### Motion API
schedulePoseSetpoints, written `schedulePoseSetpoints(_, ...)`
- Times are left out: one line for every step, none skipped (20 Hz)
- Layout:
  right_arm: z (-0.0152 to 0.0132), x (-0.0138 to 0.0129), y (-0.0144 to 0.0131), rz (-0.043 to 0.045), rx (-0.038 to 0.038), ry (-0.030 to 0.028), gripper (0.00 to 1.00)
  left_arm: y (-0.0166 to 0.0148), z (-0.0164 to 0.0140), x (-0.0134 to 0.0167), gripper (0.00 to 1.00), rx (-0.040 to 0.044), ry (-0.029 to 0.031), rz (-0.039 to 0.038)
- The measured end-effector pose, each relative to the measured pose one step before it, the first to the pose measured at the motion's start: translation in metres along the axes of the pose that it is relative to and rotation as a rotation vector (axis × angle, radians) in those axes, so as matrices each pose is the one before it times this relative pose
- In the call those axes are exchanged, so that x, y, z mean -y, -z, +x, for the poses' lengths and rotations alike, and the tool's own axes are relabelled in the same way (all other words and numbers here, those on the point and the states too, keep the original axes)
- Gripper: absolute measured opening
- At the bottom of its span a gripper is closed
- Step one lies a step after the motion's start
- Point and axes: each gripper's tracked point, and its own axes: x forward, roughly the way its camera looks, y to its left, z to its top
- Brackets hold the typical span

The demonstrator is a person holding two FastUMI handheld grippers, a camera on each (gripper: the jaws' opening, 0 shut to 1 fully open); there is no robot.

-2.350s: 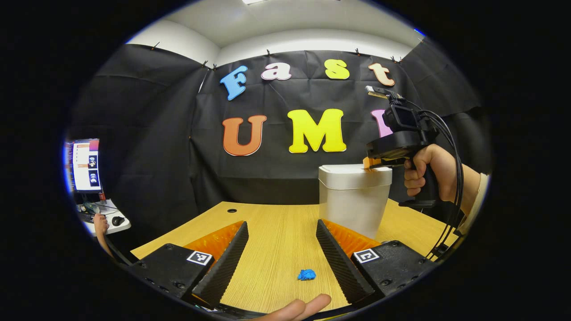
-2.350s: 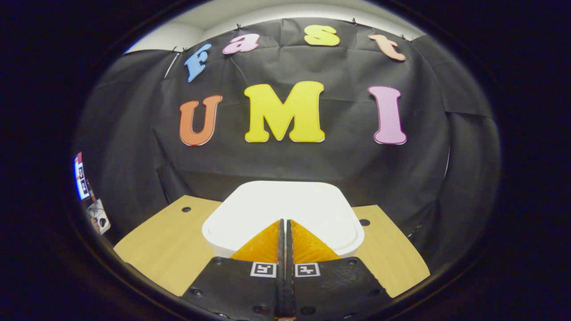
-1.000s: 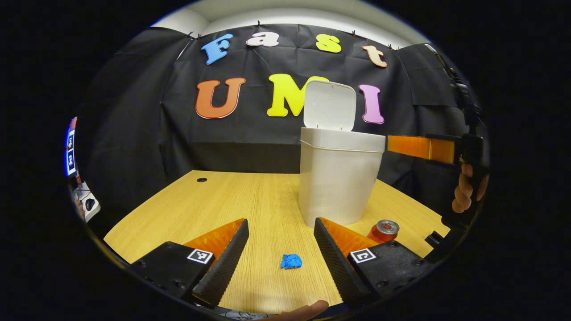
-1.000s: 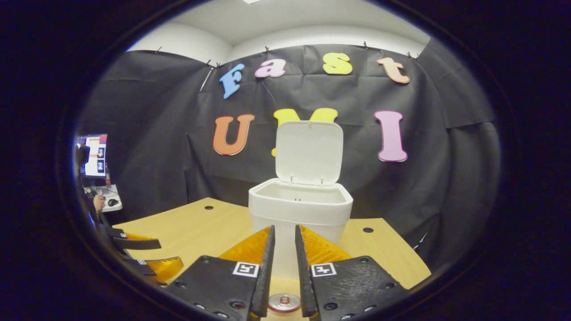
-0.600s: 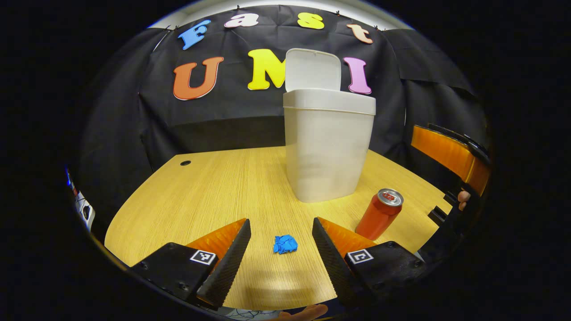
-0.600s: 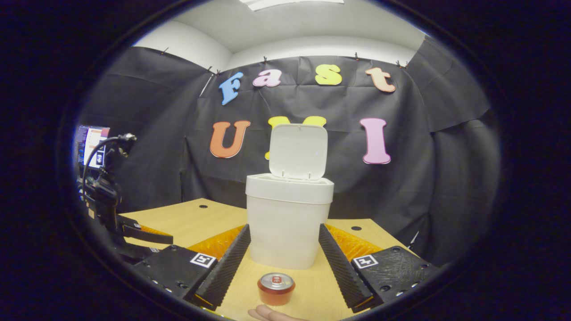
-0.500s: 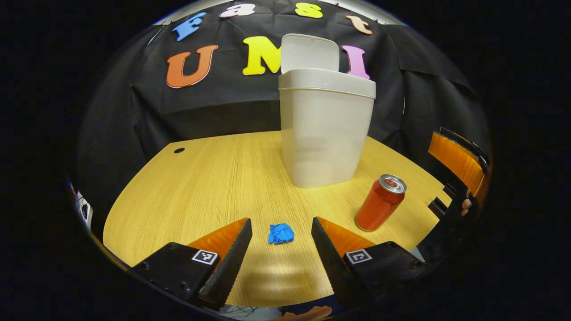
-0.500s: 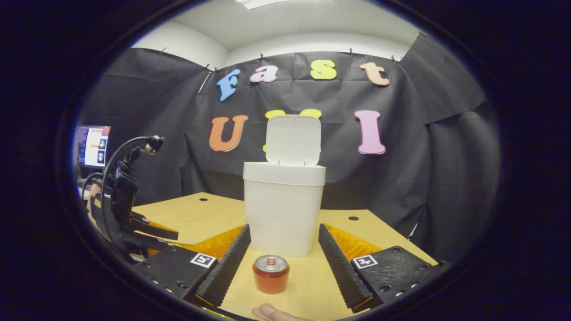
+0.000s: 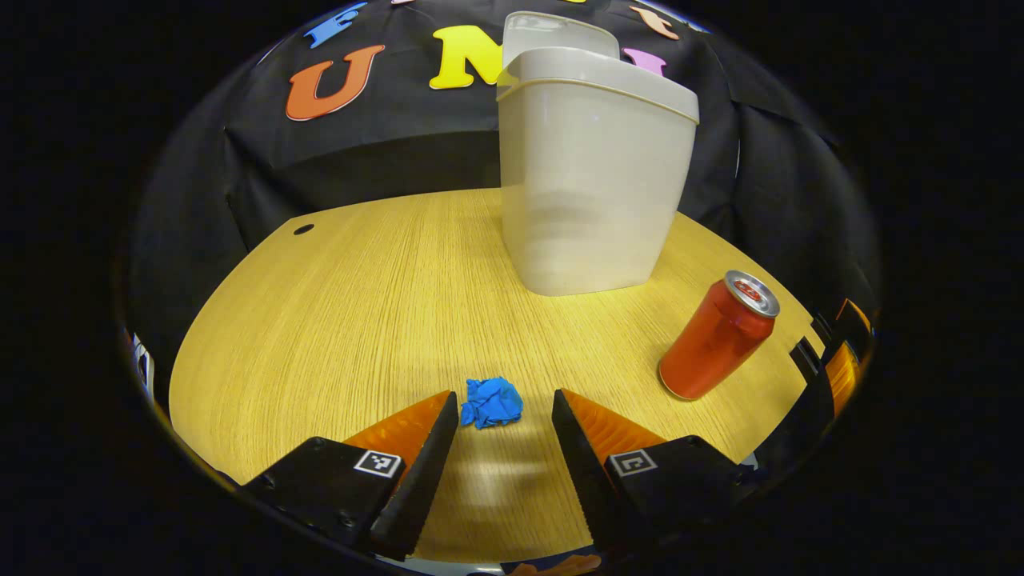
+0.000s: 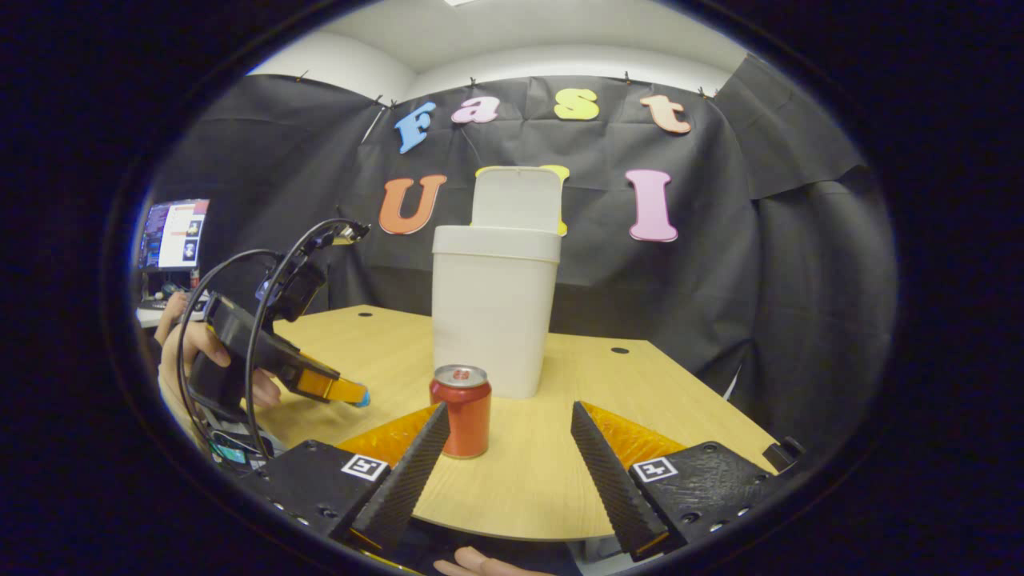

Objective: Press the lid of the desktop garbage bin to open it, pick up the crumpled paper on the desktop and throw it into the bin, then pick up the pop can on the desktop and drop it into the bin, and finally close the garbage bin lid.

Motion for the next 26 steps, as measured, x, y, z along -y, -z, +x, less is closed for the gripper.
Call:
schedulePoseSetpoints(0.00128, -0.00298, 0.00888, -0.01072, -0.01282, -0.00474, 0.95, 0.00224, 0.00476, 0.00039, 0.79, -0.01109, -0.00042, -0.00911)
schedulePoseSetpoints(0.00099, -0.00435, 0.00736, -0.00351, -0.0139, -0.01072, 0.92, 0.00082, 0.00469, -0.00202, 0.8, -0.00281, -0.0082, 0.00119)
schedulePoseSetpoints(0.00138, -0.00172, 0.00683, -0.00104, -0.01968, -0.00022, 0.95, -0.00178, 0.00417, -0.00284, 0.78, 0.00136, -0.00916, 0.00279)
schedulePoseSetpoints(0.00484, -0.00129, 0.01075, 0.01491, -0.03609, -0.00703, 0.95, -0.0004, 0.00522, -0.00138, 0.72, 0.00126, -0.0004, -0.00901)
schedulePoseSetpoints(0.00321, -0.00035, 0.00681, 0.02234, -0.02463, 0.00124, 0.95, -0.00046, 0.00312, -0.00411, 0.74, 0.00262, -0.01442, -0.01714)
schedulePoseSetpoints(0.00068, -0.00027, 0.00166, 0.00909, -0.00667, -0.00115, 0.95, 0.00171, 0.00236, -0.0034, 0.72, -0.00245, -0.01257, -0.00726)
schedulePoseSetpoints(0.00147, 0.00034, 0.00114, 0.00622, -0.00541, -0.00113, 0.95, 0.00081, 0.00284, -0.00196, 0.66, -0.00215, -0.00919, -0.00606)
schedulePoseSetpoints(0.00143, 0.00098, 0.00224, 0.005, -0.0076, 0.00191, 0.95, -0.00081, 0.00166, -0.00079, 0.64, 0.01324, -0.0081, 0.00307)
schedulePoseSetpoints(0.00004, 0.00046, 0.00115, 0.00288, -0.00236, 0.00106, 0.95, -0.00112, 0.00004, -0.00108, 0.59, 0.00376, -0.00594, 0.00503)
schedulePoseSetpoints(0.00083, 0.00101, 0.00105, -0.00076, -0.00447, 0.00224, 0.95, -0.00089, 0.00233, -0.00077, 0.53, 0.00977, -0.00562, 0.00619)
schedulePoseSetpoints(0.00056, -0.00023, 0.00169, -0.01191, -0.00229, 0.00556, 0.95, -0.00009, -0.00025, -0.00012, 0.47, 0.00244, -0.00202, 0.00401)
schedulePoseSetpoints(-0.00098, -0.00014, 0.00159, -0.01399, 0.00261, 0.00239, 0.95, 0.00032, -0.00262, 0.00342, 0.43, -0.00155, 0.01211, 0.00392)
schedulePoseSetpoints(0.00237, 0.00017, 0.00291, -0.01355, -0.0006, 0.00287, 0.98, -0.00452, -0.00405, 0.00243, 0.41, 0.01992, 0.00535, 0.01287)
schedulePoseSetpoints(0.00184, -0.00091, 0.00201, -0.0032, -0.00683, -0.00196, 0.98, -0.00211, -0.00156, -0.00241, 0.4, 0.00769, -0.01051, 0.00965)
schedulePoseSetpoints(0.00172, -0.00265, 0.00257, 0.01061, -0.00953, -0.0081, 0.99, -0.00258, -0.00256, 0.00112, 0.39, 0.00999, -0.00325, 0.00583)
schedulePoseSetpoints(0.00283, -0.00654, -0.00043, 0.02619, -0.0109, -0.02482, 0.95, -0.00591, -0.00487, 0.00318, 0.37, 0.02337, 0.00755, 0.00639)
schedulePoseSetpoints(0.00539, -0.00557, -0.0009, 0.02391, -0.01469, -0.0189, 0.99, -0.00292, -0.00208, -0.00207, 0.37, 0.01219, -0.01064, 0.00633)
schedulePoseSetpoints(0.00507, -0.00405, -0.00083, 0.01661, -0.01821, -0.01305, 0.99, -0.00294, -0.0022, -0.00066, 0.36, 0.00895, -0.00748, 0.00248)
schedulePoseSetpoints(0.00474, -0.00523, 0.00071, 0.02458, -0.0199, -0.01253, 0.95, -0.003, -0.00286, 0.00227, 0.36, 0.01095, 0.00427, 0.0013)
schedulePoseSetpoints(0.00535, -0.00517, -0.00131, 0.01986, -0.01448, -0.01413, 0.95, -0.00302, -0.00285, 0.00215, 0.36, 0.01097, 0.00621, 0.00377)
schedulePoseSetpoints(0.00407, -0.0049, -0.00236, 0.00609, -0.00849, -0.00621, 0.95, -0.00193, -0.00241, 0.00144, 0.36, 0.01046, 0.00239, 0.00478)
schedulePoseSetpoints(0.00494, -0.00217, -0.00277, -0.00353, -0.00136, 0.00696, 0.95, -0.00189, -0.00241, 0.00157, 0.36, 0.00163, 0.0033, 0.00415)
schedulePoseSetpoints(0.00593, -0.00048, -0.00188, -0.00559, -0.0042, 0.00871, 0.95, -0.00209, -0.00363, 0.0023, 0.36, 0.00462, 0.00474, 0.00404)
schedulePoseSetpoints(0.00797, -0.00206, -0.00131, 0.00131, -0.00423, -0.00097, 0.95, -0.00507, -0.00946, 0.00288, 0.36, 0.00806, 0.00118, 0.00893)
schedulePoseSetpoints(0.00552, -0.00206, -0.00175, 0.008, -0.00592, -0.00035, 0.95, -0.00262, -0.00675, 0.00227, 0.36, 0.00306, -0.00241, 0.0072)
schedulePoseSetpoints(0.00765, 0.00005, 0.00062, 0.01383, -0.01947, 0.00996, 0.97, -0.00102, -0.001, 0.00202, 0.36, 0.00368, -0.0013, 0.00362)
